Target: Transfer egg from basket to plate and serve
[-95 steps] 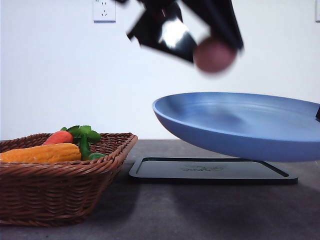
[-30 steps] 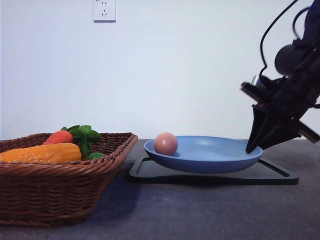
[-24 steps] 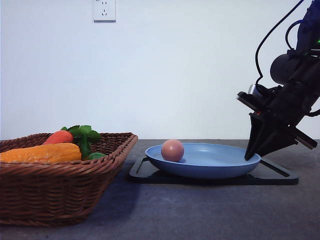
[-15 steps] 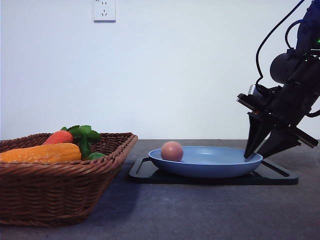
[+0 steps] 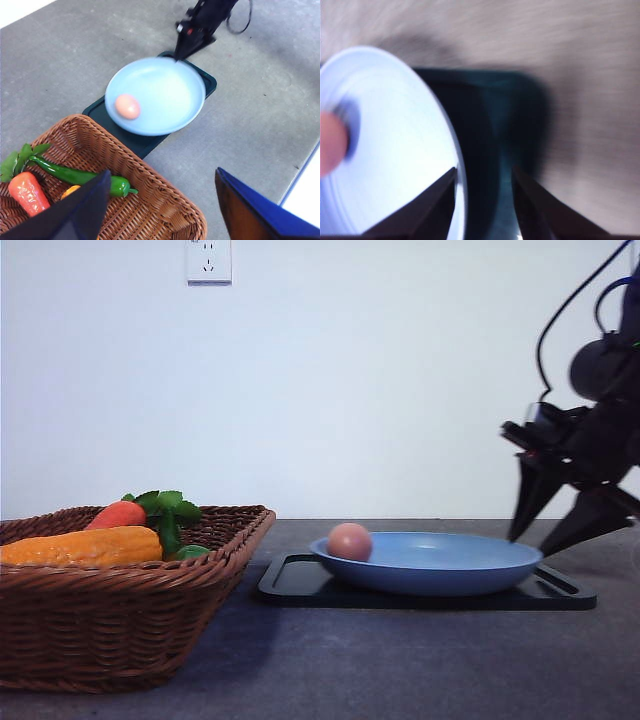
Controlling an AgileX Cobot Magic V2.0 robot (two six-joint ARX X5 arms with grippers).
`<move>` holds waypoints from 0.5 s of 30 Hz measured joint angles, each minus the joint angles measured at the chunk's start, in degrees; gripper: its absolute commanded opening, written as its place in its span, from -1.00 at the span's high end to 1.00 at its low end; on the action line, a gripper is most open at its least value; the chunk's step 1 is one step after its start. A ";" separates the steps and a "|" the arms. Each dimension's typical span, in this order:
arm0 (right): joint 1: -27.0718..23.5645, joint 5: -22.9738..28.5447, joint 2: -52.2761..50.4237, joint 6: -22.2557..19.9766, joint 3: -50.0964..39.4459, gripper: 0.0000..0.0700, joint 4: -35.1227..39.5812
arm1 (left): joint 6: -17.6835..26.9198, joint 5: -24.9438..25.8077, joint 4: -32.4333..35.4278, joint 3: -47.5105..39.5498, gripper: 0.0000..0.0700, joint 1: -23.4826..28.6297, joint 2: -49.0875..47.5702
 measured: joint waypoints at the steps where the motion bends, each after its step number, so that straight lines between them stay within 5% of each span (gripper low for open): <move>1: -0.91 0.02 -0.50 0.00 0.00 0.37 -0.79 | 0.00 -0.10 0.04 0.00 -0.19 0.00 0.15; 8: -4.74 -0.07 -6.00 -1.89 0.00 0.71 -6.58 | 0.04 -5.30 1.61 0.00 0.31 0.02 3.12; 13: -4.18 -0.08 -12.47 -3.39 0.00 1.00 -9.38 | 0.80 -7.25 1.85 0.00 0.99 1.62 6.82; 15: -3.39 0.81 -15.83 -3.93 -0.03 1.00 -9.61 | 1.23 -7.30 1.86 0.00 1.00 3.31 8.50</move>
